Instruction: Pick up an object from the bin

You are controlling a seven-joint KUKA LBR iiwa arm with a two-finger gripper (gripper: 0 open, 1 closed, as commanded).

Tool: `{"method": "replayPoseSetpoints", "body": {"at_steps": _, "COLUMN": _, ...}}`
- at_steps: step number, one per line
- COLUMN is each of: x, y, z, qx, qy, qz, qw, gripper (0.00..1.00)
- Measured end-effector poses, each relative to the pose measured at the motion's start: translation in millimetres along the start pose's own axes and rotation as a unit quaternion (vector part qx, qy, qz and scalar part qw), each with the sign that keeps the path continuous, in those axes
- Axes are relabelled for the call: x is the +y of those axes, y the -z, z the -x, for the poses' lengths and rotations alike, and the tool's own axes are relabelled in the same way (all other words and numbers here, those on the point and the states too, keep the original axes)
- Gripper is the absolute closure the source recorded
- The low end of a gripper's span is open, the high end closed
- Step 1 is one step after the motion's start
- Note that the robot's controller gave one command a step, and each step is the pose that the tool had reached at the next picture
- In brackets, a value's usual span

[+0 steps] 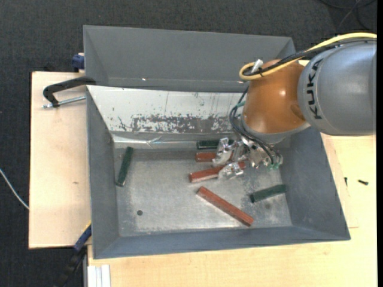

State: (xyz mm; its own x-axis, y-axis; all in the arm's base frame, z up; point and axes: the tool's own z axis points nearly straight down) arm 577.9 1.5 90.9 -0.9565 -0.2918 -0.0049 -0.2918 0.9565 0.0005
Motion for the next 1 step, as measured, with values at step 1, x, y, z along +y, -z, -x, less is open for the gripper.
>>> {"method": "replayPoseSetpoints", "body": {"at_steps": 1, "x": -7.6, "y": 134.5, "z": -9.2, "qx": -0.0009, "qy": -0.039, "qz": 0.000, "qw": 0.9992, "gripper": 1.00}}
